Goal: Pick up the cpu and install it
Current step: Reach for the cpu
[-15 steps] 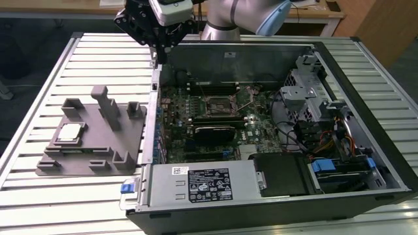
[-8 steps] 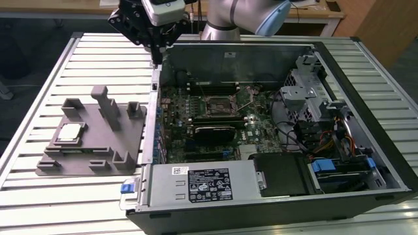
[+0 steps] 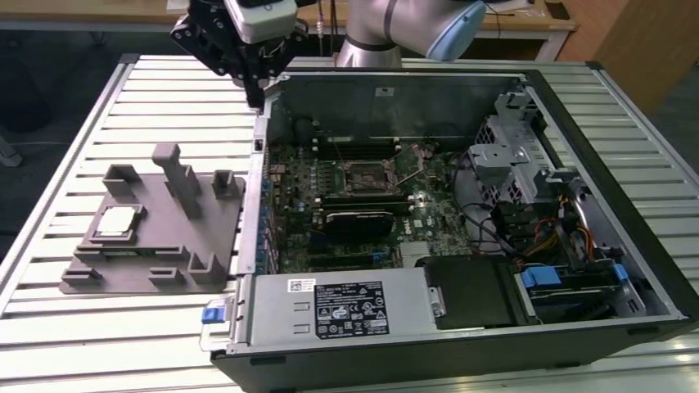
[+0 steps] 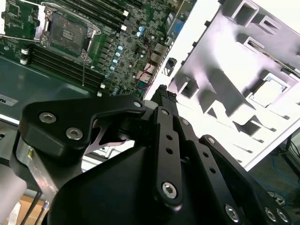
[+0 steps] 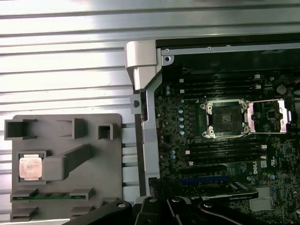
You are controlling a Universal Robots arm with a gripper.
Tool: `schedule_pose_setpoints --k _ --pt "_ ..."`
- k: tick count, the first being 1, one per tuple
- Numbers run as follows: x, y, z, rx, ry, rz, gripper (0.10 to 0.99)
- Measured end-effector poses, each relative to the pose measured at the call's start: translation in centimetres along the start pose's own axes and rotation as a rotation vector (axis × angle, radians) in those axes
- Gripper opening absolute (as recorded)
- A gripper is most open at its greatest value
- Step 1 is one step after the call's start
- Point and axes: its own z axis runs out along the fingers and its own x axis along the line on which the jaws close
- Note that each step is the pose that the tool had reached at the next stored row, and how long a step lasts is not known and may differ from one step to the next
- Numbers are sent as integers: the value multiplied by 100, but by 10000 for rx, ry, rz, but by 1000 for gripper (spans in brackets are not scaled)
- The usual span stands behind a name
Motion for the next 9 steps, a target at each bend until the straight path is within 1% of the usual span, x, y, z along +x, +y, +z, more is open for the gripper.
schedule_pose_setpoints --k 9 --pt "68 -5 -2 1 0 0 106"
